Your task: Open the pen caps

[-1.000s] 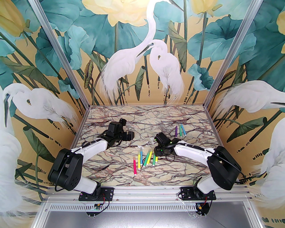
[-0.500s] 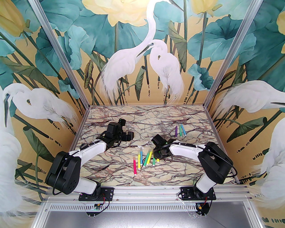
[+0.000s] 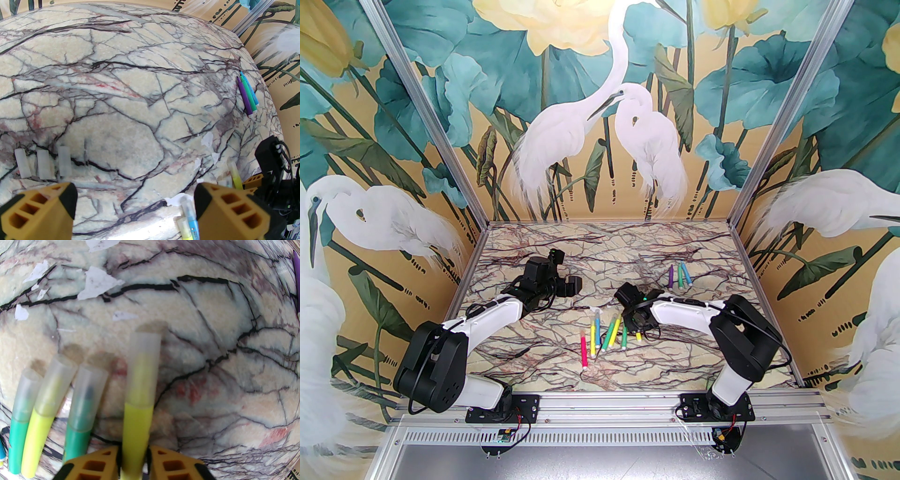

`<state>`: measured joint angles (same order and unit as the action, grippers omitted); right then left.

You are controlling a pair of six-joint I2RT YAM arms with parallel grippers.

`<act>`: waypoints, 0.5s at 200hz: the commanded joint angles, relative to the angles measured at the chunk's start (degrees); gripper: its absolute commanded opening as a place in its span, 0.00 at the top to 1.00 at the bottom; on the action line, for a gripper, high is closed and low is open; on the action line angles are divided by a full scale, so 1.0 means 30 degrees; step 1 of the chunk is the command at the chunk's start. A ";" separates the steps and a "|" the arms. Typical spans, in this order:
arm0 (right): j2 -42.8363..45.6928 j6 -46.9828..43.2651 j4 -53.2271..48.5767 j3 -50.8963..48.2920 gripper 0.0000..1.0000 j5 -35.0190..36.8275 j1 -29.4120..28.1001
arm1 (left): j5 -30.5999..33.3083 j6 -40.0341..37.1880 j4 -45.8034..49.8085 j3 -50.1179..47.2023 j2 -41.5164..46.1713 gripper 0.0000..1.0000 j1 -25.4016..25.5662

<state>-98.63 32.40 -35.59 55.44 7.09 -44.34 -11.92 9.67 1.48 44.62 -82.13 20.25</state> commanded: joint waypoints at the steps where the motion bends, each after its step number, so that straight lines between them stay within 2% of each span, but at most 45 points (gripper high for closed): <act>1: -0.1175 -0.0320 0.0587 0.0059 0.80 0.0506 -0.0017 | -0.1216 0.0125 -0.0264 -0.0084 0.0430 0.13 -0.0012; 43: -0.0171 -0.0784 0.0935 -0.0184 0.85 0.0600 -0.0016 | -0.2444 0.0543 -0.0588 -0.0009 0.0017 0.13 -0.0027; 100: 0.2965 -0.1795 0.2649 -0.1544 0.90 0.0034 0.0245 | -0.5534 0.2102 -0.2678 -0.0196 -0.0673 0.15 0.0156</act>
<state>-94.63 29.21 -32.08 52.77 7.53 -44.38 -22.24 13.21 -2.46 44.62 -82.65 20.25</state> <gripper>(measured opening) 0.167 0.854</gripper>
